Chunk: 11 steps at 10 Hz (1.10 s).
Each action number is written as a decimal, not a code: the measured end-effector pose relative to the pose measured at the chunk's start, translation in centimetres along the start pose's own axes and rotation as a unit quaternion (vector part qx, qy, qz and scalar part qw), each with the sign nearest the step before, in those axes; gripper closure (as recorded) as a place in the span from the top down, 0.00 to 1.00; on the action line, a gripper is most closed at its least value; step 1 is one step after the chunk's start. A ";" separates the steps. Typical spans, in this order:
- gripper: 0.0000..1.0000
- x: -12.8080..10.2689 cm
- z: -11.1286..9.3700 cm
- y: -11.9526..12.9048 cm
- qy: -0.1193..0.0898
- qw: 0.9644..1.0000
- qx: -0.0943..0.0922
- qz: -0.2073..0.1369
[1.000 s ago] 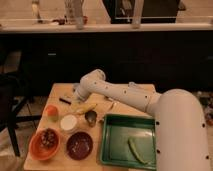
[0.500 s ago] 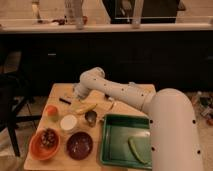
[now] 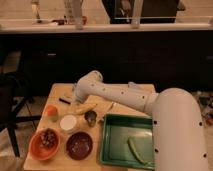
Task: Place eraser in tray
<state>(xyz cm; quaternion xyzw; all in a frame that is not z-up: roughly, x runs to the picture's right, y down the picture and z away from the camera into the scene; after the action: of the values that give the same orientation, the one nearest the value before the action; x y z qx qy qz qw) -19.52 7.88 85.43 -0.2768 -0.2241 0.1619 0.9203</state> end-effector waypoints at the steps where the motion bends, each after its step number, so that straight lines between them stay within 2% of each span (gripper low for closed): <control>1: 0.80 -0.6 0.4 0.1 0.000 1.000 0.000 -0.006; 3: 0.80 -1.1 1.1 -0.3 0.001 1.000 -0.003 -0.018; 7: 0.80 -1.4 3.6 -2.9 -0.003 0.999 -0.018 -0.031; 11: 0.80 0.6 6.8 -5.2 0.010 0.999 -0.035 -0.026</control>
<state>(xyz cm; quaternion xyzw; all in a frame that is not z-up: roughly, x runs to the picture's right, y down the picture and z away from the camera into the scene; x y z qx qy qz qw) -21.52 7.01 93.72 -0.3046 -0.2278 0.1270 0.9161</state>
